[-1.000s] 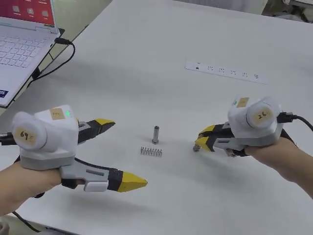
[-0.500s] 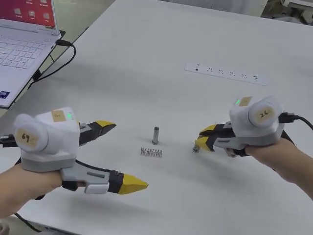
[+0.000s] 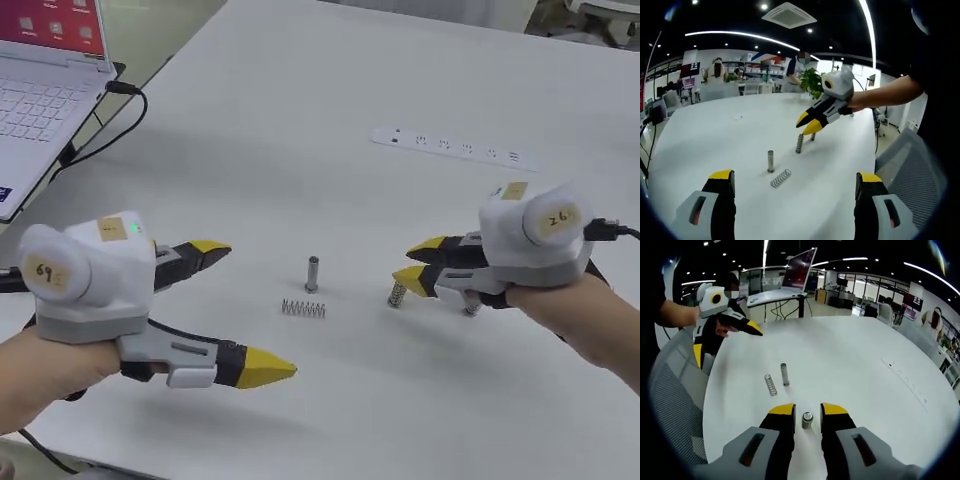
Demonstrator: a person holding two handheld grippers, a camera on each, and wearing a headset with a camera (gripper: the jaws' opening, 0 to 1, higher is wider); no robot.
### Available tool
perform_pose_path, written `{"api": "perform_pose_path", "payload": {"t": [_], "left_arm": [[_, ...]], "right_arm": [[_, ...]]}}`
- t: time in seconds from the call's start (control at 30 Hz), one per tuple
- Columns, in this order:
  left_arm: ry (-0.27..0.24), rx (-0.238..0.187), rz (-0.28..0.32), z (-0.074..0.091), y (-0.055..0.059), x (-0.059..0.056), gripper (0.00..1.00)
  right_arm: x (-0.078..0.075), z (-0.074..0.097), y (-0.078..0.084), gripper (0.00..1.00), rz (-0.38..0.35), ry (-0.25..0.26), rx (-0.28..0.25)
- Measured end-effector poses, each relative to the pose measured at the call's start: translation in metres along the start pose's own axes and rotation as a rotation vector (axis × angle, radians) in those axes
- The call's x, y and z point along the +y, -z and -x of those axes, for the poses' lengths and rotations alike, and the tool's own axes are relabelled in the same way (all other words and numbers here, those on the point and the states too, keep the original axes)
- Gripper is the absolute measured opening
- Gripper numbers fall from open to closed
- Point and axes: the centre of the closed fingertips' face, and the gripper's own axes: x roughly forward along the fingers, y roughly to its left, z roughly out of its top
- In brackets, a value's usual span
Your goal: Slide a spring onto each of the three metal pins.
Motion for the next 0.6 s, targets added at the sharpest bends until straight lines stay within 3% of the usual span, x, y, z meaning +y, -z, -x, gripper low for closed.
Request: {"api": "perform_pose_path", "payload": {"t": [0.1,0.27,0.43,0.6], "left_arm": [[0.003,-0.001,-0.002,-0.001,-0.002,0.000,0.98],[0.006,0.001,-0.009,-0.001,-0.003,0.002,0.98],[0.011,0.006,-0.018,-0.003,-0.006,0.004,0.98],[0.017,0.007,-0.023,-0.007,-0.008,0.004,0.98]], "right_arm": [[0.000,0.009,-0.008,0.18,-0.050,-0.010,-0.059],[-0.004,0.028,-0.014,0.20,-0.090,0.012,-0.112],[0.000,0.043,-0.010,0.22,-0.096,0.020,-0.136],[0.006,0.051,0.004,0.23,-0.100,0.033,-0.145]]}}
